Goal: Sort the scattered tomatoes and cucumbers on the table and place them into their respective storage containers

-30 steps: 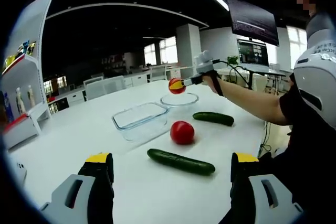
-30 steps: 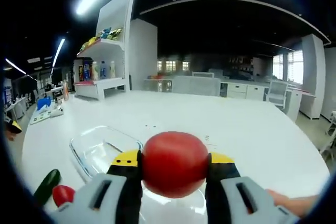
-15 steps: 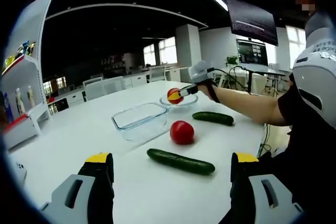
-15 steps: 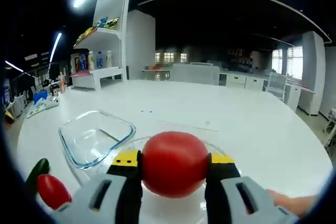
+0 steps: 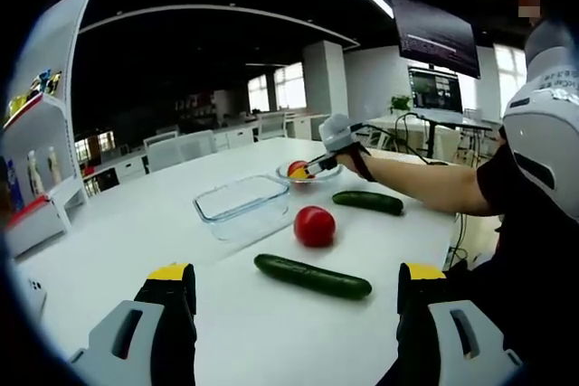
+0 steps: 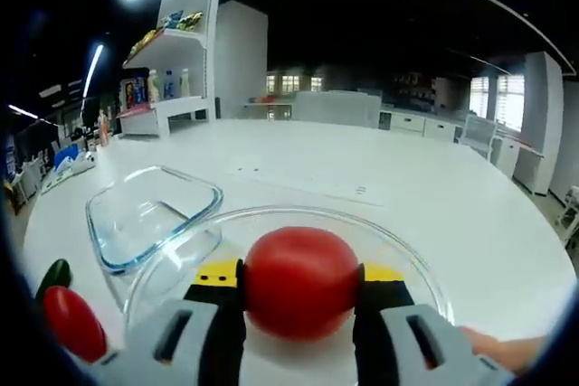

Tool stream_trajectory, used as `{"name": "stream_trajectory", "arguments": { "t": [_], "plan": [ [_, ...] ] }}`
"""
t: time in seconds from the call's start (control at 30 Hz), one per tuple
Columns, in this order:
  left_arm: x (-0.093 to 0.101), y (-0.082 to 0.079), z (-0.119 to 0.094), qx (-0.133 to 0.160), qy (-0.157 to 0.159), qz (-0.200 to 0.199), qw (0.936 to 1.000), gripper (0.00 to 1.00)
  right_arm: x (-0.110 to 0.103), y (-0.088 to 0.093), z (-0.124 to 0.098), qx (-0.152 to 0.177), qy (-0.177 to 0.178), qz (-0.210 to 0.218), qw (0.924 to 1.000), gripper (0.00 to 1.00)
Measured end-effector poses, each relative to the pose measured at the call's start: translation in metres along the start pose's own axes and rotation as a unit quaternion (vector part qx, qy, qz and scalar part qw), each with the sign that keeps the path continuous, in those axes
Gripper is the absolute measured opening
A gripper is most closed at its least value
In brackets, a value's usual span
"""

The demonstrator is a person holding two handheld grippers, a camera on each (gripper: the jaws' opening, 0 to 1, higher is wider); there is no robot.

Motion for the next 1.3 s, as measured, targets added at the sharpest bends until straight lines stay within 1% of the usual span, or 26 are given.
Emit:
{"name": "stream_trajectory", "arguments": {
  "t": [0.53, 1.0, 1.3],
  "plan": [
    [0.0002, 0.0001, 0.0036, 0.000, 0.004, -0.002, 1.0000, 0.92, 0.0002, 0.0031, 0.0005, 0.003, 0.000, -0.003, 1.0000, 0.43],
    [0.0028, 0.0023, 0.0033, 0.000, 0.005, -0.004, 1.0000, 0.92, -0.0016, 0.0052, -0.0013, -0.005, 0.004, -0.014, 0.9999, 0.46],
    [0.0031, 0.0019, -0.0011, 0.003, 0.003, -0.002, 1.0000, 0.92, -0.0027, 0.0068, -0.0011, -0.001, 0.004, -0.030, 0.9995, 0.48]
  ]
}}
Point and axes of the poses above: the point that each gripper's makers call its tool centre point, and the gripper's own axes: z roughly forward along the fingers, x roughly to its right, y roughly out of its underside, the point moved 8 cm from there along -z, roughly backward along the fingers, and after that the axes turned 6 degrees about -x, right-handed, at the moved point
